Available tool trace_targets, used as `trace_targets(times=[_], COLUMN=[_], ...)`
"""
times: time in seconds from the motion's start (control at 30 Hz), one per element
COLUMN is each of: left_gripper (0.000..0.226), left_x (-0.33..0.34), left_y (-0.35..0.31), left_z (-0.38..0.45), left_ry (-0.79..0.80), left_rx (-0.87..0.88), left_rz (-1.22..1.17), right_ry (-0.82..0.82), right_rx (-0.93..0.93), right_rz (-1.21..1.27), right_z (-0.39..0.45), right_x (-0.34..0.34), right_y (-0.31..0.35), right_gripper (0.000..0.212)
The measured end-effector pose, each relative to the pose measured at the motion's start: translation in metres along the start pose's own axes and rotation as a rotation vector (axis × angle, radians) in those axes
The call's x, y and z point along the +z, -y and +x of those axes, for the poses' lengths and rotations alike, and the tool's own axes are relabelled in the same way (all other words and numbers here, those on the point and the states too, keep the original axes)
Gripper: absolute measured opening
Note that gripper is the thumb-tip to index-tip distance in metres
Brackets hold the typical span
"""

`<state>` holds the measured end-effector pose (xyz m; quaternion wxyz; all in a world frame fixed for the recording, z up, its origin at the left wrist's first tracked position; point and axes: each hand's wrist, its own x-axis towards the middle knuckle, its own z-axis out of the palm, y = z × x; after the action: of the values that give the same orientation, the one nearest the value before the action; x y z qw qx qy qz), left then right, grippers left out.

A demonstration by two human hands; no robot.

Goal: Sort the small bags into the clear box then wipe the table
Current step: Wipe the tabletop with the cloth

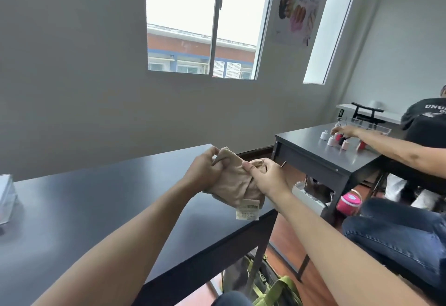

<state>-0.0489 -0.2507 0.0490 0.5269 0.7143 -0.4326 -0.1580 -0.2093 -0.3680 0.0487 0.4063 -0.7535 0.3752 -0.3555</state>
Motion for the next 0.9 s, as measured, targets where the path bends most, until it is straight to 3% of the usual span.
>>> trace_targets(times=[0.23,0.33,0.43,0.6,0.8,0.9], left_gripper=[0.023,0.023,0.020,0.021,0.025,0.021], left_x=[-0.010,-0.017,-0.034,-0.083,-0.149,-0.180], left_y=[0.024,0.040,0.057,0.083,0.116,0.130], left_z=[-0.015,-0.025,-0.036,-0.051,-0.075,-0.091], left_ry=[-0.106,-0.156,-0.182,-0.246,-0.373,-0.445], left_rx=[-0.064,-0.101,-0.122,-0.159,-0.195,-0.267], left_rz=[0.171,0.262,0.354,0.572,0.742,0.712], right_ry=[0.062,0.133,0.172,0.666,0.835,0.867], right_rx=[-0.135,-0.196,-0.393,-0.526,-0.620,-0.683], right_rz=[-0.302,-0.409,-0.611,-0.646,-0.743,-0.739], right_z=[0.007,0.004,-0.008,-0.024,-0.038,-0.063], right_x=[0.030,0.050,0.071,0.126,0.193,0.225], right_y=[0.005,0.006,0.003,0.003,0.044,0.064], right_gripper=[0.014,0.017,0.029,0.058,0.055,0.060])
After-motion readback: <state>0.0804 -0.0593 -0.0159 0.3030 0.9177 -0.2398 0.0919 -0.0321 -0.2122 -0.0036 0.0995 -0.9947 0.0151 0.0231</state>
